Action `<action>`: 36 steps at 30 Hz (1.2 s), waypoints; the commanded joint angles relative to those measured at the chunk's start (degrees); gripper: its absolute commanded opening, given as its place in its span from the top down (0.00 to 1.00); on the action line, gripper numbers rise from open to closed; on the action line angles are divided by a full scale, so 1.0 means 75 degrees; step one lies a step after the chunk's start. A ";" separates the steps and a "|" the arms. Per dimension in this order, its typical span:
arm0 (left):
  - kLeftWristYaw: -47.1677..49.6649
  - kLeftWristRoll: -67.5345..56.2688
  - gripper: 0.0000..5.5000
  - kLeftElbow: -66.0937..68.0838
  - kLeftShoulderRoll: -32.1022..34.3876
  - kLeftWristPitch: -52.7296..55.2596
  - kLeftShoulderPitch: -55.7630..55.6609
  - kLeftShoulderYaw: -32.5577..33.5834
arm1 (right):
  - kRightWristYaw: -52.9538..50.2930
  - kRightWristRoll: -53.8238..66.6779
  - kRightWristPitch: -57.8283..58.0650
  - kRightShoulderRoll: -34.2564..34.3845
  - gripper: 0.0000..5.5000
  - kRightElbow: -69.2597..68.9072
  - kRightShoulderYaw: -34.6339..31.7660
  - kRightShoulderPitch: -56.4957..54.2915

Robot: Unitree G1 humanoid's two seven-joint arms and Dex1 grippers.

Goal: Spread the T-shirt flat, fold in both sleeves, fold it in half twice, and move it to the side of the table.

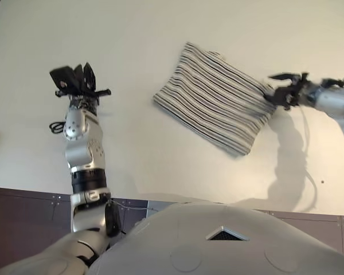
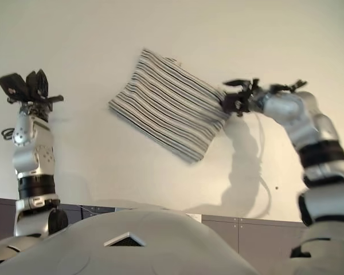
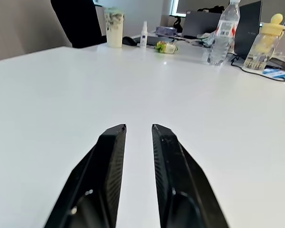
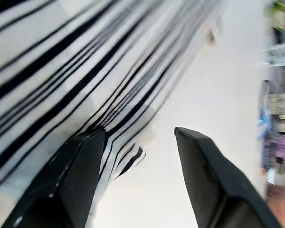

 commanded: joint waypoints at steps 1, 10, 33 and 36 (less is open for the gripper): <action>0.0741 -0.0027 0.82 -0.3060 -0.0726 0.1226 0.2250 -0.0277 | 0.1939 0.2203 0.1622 -0.2033 0.51 -0.5516 0.0396 0.2444; -0.0130 0.0163 0.82 -0.4598 0.0273 0.2594 0.2536 -0.0440 | 0.0603 -0.0260 0.5036 0.0663 0.51 -0.7088 0.0519 0.3355; -0.1604 0.0880 0.82 -0.3340 0.0691 0.1611 0.1120 -0.0905 | -0.2004 -0.1804 0.4963 0.3251 0.51 -0.2011 -0.0746 0.0216; -0.1539 0.0927 0.82 -0.2708 0.0593 0.1289 0.0655 -0.0877 | -0.2614 -0.2159 0.4841 0.3585 0.51 -0.0565 -0.0665 -0.0265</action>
